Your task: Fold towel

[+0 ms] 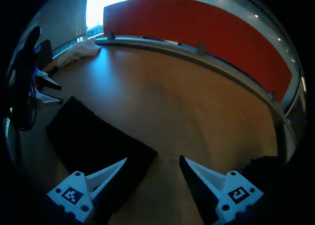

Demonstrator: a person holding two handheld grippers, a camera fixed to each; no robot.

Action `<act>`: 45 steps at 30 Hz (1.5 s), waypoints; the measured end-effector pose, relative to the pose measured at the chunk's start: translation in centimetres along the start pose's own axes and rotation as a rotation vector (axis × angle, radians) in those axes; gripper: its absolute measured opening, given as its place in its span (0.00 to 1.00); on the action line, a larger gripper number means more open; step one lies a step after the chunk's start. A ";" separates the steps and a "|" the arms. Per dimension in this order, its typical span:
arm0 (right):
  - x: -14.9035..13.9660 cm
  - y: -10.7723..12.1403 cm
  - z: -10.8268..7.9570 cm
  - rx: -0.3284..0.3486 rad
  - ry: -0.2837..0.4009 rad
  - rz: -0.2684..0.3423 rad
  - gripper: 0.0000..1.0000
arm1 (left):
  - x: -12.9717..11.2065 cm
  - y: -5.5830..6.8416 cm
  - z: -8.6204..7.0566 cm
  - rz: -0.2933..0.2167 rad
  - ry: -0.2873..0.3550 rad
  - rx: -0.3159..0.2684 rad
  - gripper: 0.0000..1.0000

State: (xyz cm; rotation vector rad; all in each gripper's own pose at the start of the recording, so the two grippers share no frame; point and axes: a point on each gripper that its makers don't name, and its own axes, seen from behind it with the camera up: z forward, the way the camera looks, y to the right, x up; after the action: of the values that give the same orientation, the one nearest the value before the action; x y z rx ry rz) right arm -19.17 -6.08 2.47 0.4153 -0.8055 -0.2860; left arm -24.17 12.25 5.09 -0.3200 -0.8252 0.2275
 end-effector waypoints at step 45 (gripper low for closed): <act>-3.9 -3.5 -6.6 0.049 0.032 0.013 0.92 | -7.3 0.5 -7.2 -0.111 0.005 0.053 0.92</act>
State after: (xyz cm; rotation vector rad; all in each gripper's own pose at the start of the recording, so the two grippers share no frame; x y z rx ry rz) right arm -17.15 -5.94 -5.77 0.4594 -0.7846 -0.2478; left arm -23.58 8.98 -4.66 -0.2247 -0.8276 0.1443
